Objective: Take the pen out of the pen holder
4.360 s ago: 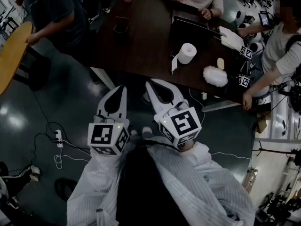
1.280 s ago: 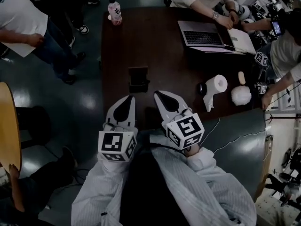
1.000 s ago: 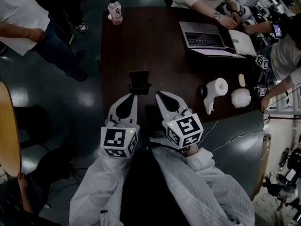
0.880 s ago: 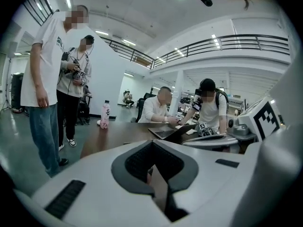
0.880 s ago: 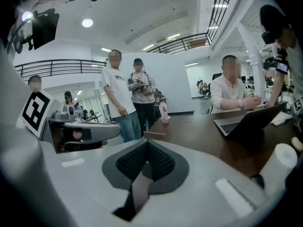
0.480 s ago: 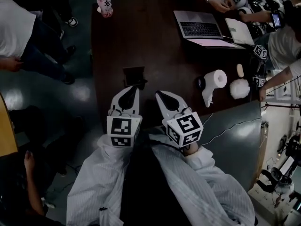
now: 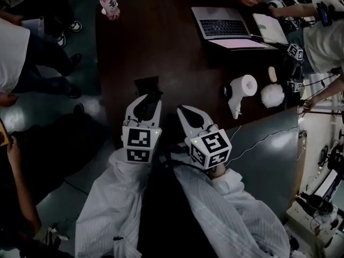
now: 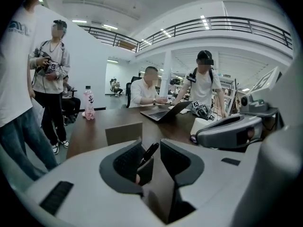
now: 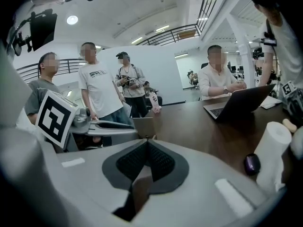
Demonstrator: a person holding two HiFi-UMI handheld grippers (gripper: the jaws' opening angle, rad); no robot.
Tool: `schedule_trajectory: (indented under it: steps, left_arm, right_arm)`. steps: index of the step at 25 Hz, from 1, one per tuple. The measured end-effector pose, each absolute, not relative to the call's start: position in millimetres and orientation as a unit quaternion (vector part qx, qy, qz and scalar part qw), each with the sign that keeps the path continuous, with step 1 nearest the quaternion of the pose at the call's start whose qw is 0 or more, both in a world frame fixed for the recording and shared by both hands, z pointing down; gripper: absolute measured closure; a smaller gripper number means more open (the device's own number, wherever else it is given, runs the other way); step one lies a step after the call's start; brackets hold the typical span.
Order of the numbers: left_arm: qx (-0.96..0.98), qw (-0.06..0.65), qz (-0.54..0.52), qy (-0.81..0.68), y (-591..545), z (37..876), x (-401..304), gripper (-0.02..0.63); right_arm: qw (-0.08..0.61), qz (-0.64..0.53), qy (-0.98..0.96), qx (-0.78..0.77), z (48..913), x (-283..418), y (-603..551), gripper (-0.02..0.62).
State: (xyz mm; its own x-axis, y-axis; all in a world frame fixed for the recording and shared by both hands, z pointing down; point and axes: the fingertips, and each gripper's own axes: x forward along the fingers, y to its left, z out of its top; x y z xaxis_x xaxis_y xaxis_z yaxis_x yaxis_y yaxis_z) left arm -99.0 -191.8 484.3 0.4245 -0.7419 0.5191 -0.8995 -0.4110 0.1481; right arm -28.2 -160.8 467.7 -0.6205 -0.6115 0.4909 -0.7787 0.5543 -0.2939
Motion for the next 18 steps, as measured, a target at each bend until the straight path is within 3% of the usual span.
schedule_trajectory:
  steps: [8,18]
  left_arm:
    - [0.816,0.206,0.243,-0.482,-206,512,-84,0.445]
    - [0.807,0.177,0.285,-0.486,-218,533,-76,0.442]
  right_arm:
    - [0.166,0.269,-0.852,0.417,477,-9,-165,0.594]
    - [0.163,0.293,-0.839,0.428,490,10,-167,0.594]
